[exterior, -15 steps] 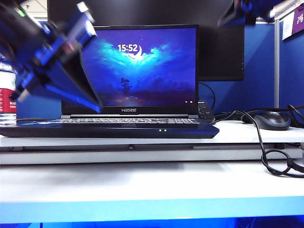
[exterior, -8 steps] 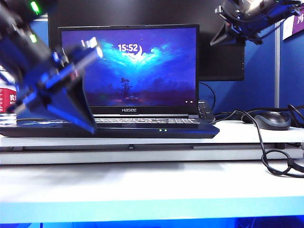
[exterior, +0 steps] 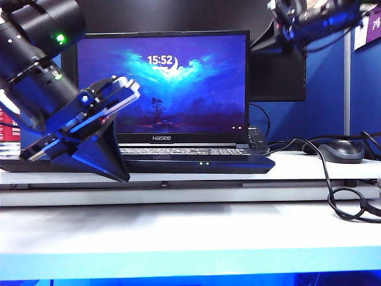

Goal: Close the lid of the black laptop.

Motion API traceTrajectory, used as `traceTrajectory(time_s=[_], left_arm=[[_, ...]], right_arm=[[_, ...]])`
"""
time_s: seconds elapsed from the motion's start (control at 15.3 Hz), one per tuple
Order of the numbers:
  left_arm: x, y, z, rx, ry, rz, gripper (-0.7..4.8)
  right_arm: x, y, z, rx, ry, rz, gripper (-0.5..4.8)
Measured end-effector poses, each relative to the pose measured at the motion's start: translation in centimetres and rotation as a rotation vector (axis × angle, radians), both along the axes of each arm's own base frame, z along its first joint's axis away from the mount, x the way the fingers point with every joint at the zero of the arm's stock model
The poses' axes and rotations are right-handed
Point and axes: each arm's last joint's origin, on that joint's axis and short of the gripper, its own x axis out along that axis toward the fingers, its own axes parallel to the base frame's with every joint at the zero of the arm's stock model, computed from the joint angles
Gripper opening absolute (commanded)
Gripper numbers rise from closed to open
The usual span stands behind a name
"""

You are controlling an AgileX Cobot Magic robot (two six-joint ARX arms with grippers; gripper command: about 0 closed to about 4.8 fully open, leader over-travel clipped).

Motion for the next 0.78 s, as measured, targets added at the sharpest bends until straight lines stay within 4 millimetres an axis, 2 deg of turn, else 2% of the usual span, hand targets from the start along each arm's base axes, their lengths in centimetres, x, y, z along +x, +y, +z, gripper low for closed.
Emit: traceTrajectory(time_s=[0.2,0.78], left_arm=[[0.2,0.0,-0.6,0.051,-0.004,0.038,-0.05],[0.6,-0.1,-1.5,0.094,-0.028,0.082,-0.05]], right_arm=[[0.8,0.2,-0.3,0.004,0.003,0.024,-0.01],[0.5,0.1,-0.6,0.029,0.043,0.142,-0.01]])
